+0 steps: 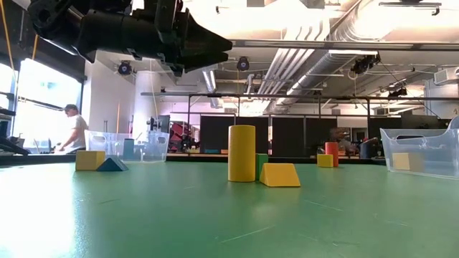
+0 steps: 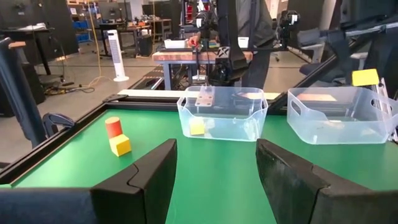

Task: Sort blocks by size
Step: Put the middle yellow triangular block into the bottom transparent bin

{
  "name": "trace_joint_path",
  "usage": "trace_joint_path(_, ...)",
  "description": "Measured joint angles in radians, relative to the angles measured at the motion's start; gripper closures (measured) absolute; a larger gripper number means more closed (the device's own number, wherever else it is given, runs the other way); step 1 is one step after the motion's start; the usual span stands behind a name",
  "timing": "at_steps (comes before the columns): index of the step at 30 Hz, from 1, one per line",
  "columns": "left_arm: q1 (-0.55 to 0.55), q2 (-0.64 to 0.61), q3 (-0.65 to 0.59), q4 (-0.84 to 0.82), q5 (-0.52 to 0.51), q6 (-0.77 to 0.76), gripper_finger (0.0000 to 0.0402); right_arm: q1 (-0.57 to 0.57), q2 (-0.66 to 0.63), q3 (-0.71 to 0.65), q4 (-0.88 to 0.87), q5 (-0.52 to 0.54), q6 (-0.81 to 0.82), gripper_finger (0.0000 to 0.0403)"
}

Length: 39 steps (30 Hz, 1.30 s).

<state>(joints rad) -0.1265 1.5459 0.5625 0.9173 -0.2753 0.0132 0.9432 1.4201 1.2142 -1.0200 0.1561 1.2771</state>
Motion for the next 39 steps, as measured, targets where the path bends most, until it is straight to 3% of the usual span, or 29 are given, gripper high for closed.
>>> trace_joint_path(4,0.0,0.0,0.0,-0.001,0.0,0.006,0.0195,0.095,0.008,-0.001,-0.001,-0.006,0.179,0.0271)
trace_joint_path(8,0.0,0.0,0.0,-0.007,0.0,0.007,0.0195,0.151,0.05,-0.002,-0.031,-0.02,0.223,0.0271)
trace_joint_path(17,0.0,0.0,0.0,-0.007,0.003,0.01,0.0195,0.133,0.171,-0.002,-0.095,-0.101,0.072,0.0271)
trace_joint_path(21,0.0,0.0,0.0,-0.007,0.003,0.01,0.0195,0.11,0.197,-0.037,-0.084,-0.183,0.002,0.0271)
trace_joint_path(25,0.0,0.0,0.0,-0.007,0.003,0.01,0.0195,0.104,0.189,-0.14,-0.009,-0.255,-0.002,0.0271)
trace_joint_path(33,0.0,0.0,0.0,-0.008,0.003,0.009,0.0195,0.09,0.178,-0.271,0.162,-0.258,-0.014,0.0271)
trace_joint_path(35,0.0,0.0,0.0,-0.008,0.003,0.006,0.0195,0.083,0.178,-0.281,0.153,-0.259,0.009,0.0252)
trace_joint_path(39,0.0,0.0,0.0,-0.008,0.003,-0.001,0.0195,0.082,0.178,-0.276,0.084,-0.254,0.051,0.0175)
